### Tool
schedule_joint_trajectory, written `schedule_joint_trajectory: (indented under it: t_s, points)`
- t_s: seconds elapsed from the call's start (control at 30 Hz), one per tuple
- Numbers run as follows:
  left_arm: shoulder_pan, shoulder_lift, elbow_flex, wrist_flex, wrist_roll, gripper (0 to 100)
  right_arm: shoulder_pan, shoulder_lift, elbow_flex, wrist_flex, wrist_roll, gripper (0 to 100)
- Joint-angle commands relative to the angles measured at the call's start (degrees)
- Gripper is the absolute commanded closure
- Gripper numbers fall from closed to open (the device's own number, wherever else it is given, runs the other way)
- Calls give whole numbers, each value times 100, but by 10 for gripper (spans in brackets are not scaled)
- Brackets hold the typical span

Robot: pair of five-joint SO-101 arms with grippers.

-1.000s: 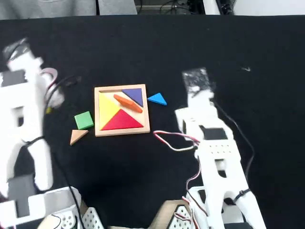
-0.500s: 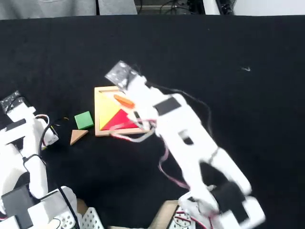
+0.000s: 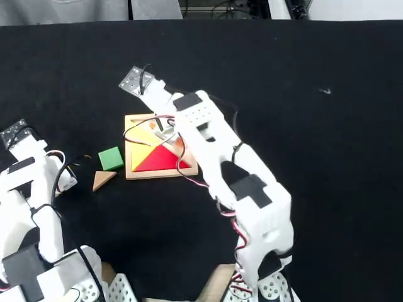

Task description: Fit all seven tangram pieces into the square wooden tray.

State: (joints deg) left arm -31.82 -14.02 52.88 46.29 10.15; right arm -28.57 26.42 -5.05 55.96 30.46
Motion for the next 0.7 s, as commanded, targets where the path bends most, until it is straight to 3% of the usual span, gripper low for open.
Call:
schedule_joint_trajectory:
  t_s: [0.0,0.67]
  points:
    - [84,-202,-40,-53,-53,923,26,110,-611,290,44,836]
    - [84,-202,-48,-62,-44,923,-281,154,-1130,985,9,836]
